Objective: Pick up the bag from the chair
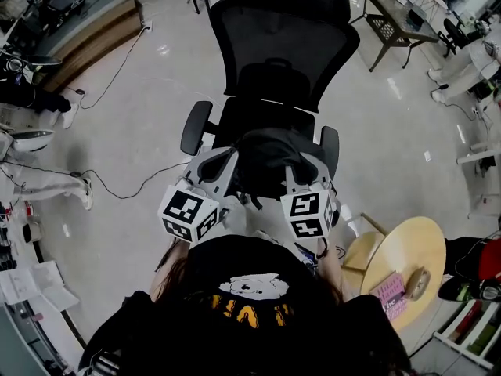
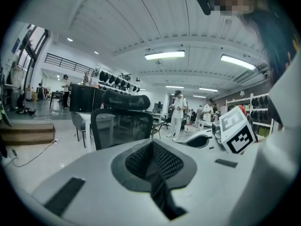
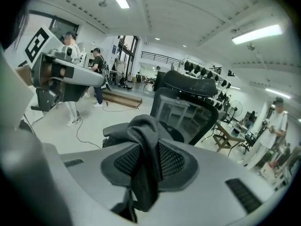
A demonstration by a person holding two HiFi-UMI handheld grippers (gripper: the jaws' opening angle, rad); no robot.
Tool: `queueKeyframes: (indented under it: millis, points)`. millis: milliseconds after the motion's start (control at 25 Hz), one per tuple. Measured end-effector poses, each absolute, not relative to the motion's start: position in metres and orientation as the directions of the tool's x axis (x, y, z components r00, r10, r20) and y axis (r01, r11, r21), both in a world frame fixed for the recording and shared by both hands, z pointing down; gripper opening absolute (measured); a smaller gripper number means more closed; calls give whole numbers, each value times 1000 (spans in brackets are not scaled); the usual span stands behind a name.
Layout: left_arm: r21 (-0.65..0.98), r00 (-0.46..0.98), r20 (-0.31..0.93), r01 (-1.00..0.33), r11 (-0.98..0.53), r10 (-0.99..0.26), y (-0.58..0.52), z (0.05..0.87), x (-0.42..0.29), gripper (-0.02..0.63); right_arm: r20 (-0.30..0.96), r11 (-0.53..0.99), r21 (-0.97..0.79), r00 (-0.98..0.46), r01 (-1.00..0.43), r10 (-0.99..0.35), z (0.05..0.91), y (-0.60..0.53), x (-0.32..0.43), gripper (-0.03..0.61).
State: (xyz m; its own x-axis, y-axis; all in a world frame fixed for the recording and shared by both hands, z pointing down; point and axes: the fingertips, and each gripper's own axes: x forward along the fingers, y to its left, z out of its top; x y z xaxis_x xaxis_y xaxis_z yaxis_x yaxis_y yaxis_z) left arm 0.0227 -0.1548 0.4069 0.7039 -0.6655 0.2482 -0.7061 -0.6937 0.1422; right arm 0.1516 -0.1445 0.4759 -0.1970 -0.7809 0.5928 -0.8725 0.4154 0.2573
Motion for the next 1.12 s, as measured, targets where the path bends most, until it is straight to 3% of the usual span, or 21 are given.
queueKeyframes:
  millis: [440,1120]
  points:
    - [142,676,264,-733,-666,-688,-45,409,28,9,588,437,262,-217,-860,-779,477,-60,157,86]
    - [165,722,270,-686,-708,-637,18,412,-35,9,625,385,246,-158,-889,-764,479,21,101,86]
